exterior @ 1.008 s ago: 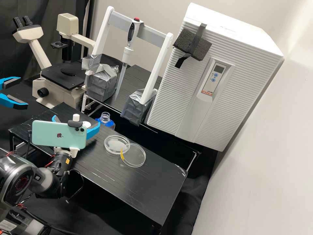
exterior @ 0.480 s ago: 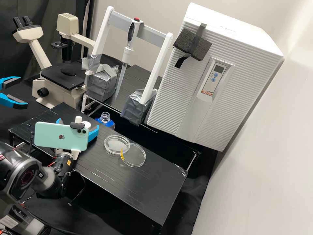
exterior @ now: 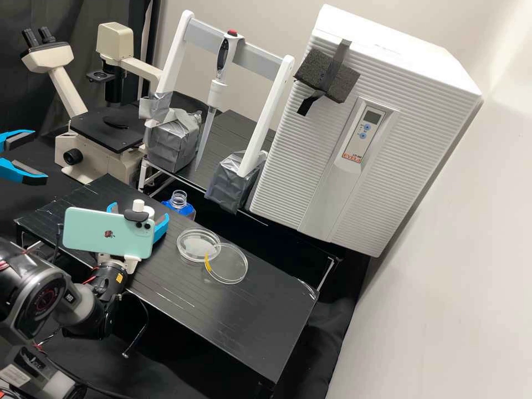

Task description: Close the bottle

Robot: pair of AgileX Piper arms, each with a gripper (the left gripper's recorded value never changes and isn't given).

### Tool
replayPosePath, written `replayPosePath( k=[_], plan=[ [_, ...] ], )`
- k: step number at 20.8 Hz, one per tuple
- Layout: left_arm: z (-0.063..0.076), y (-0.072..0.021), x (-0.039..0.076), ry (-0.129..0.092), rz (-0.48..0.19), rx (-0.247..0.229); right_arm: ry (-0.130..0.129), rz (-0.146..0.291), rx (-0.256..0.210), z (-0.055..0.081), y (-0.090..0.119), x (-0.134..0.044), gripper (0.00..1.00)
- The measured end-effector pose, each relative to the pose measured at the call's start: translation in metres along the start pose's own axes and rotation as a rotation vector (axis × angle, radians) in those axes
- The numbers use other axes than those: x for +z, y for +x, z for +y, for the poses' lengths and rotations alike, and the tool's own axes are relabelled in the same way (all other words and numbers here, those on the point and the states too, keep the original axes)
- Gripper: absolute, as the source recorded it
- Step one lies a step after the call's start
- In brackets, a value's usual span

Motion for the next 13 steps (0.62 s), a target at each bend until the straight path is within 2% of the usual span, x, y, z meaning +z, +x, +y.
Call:
replayPosePath(
  k=[13],
  plan=[
    [0.0028,0.0031,-0.0035,0.006,0.001,0.007,-0.003,0.005,0.006,0.0019,0.0017,-0.0007,0.0]
  ],
)
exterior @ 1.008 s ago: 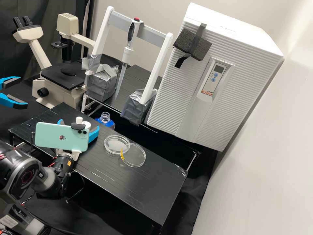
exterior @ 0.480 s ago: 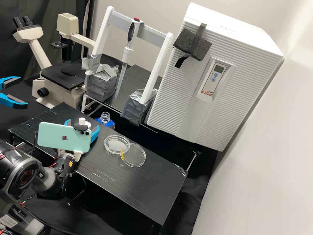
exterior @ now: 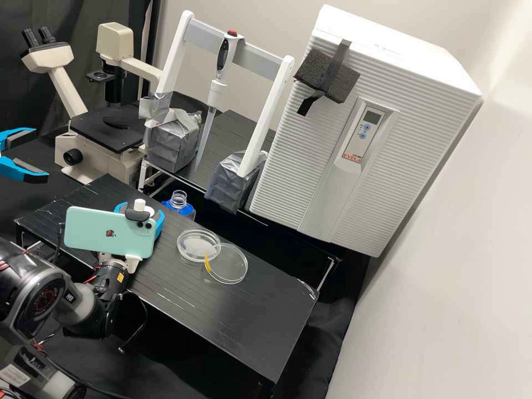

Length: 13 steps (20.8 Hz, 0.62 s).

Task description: Close the bottle

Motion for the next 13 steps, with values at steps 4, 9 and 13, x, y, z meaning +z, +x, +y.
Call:
replayPosePath(
  k=[4,9,13],
  plan=[
    [-0.0001,0.0001,-0.0001,-0.001,0.0,0.0,-0.001,0.002,0.002,0.0005,0.0005,-0.0002,0.0],
    [-0.0002,0.0008,0.001,-0.001,-0.005,-0.001,-0.001,0.002,0.002,0.0005,0.0005,-0.0002,0.0],
    [-0.0008,0.0015,0.0017,-0.002,-0.01,-0.003,-0.001,0.002,0.002,0.0005,0.0005,-0.0002,0.0]
  ],
)
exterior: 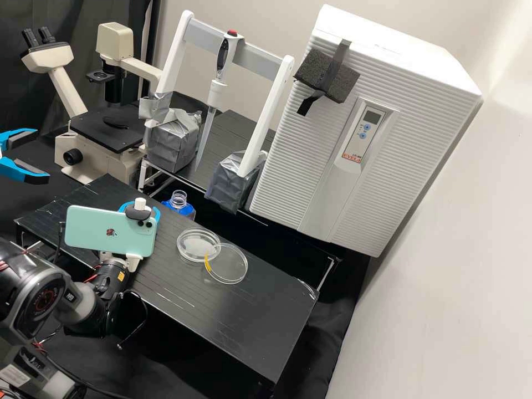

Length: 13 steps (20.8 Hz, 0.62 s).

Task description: Close the bottle

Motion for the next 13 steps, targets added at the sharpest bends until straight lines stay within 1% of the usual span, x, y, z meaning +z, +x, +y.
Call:
replayPosePath(
  k=[2,6,8,9,13],
  plan=[
    [-0.002,0.0013,0.0,-0.007,-0.004,-0.005,0.0,0.0,0.0,0.0,0.0,0.0,0.0],
    [-0.002,0.0013,0.0,-0.007,-0.004,-0.005,-0.005,0.009,0.01,0.003,0.003,-0.001,0.0],
    [-0.002,0.0013,0.0,-0.007,-0.004,-0.005,-0.013,0.015,0.02,0.006,0.004,-0.003,0.0],
    [-0.002,0.0013,0.0,-0.007,-0.004,-0.005,-0.016,0.022,0.029,0.009,0.005,-0.005,0.0],
    [-0.001,0.0013,0.0,-0.008,-0.002,-0.004,-0.019,0.053,0.11,0.027,0.011,-0.012,0.0]
  ],
)
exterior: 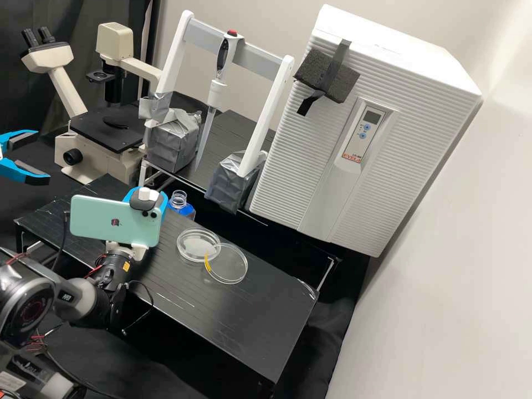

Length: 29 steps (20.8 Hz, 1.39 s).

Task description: Close the bottle

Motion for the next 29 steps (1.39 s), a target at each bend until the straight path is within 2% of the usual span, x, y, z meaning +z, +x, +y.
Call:
replayPosePath(
  k=[3,5,11,17,24,29],
  plan=[
    [0.001,0.0,-0.001,-0.004,0.009,0.006,0.005,0.02,0.065,0.013,0.011,-0.005,0.0],
    [0.002,-0.0013,-0.003,-0.006,0.025,0.014,0.003,0.028,0.09,0.018,0.018,-0.008,0.0],
    [0.007,-0.0067,-0.007,0.012,0.057,0.036,-0.005,0.032,0.103,0.019,0.043,-0.009,0.0],
    [0.008,-0.0068,-0.006,0.014,0.056,0.038,-0.035,0.02,0.062,0.009,0.061,-0.007,0.0],
    [0.008,-0.007,-0.006,0.016,0.056,0.039,-0.03,-0.047,0.038,0.0,0.073,0.007,0.0],
    [0.008,-0.007,-0.006,0.016,0.056,0.039,-0.052,-0.088,0.024,-0.002,0.078,0.017,0.0]
  ],
)
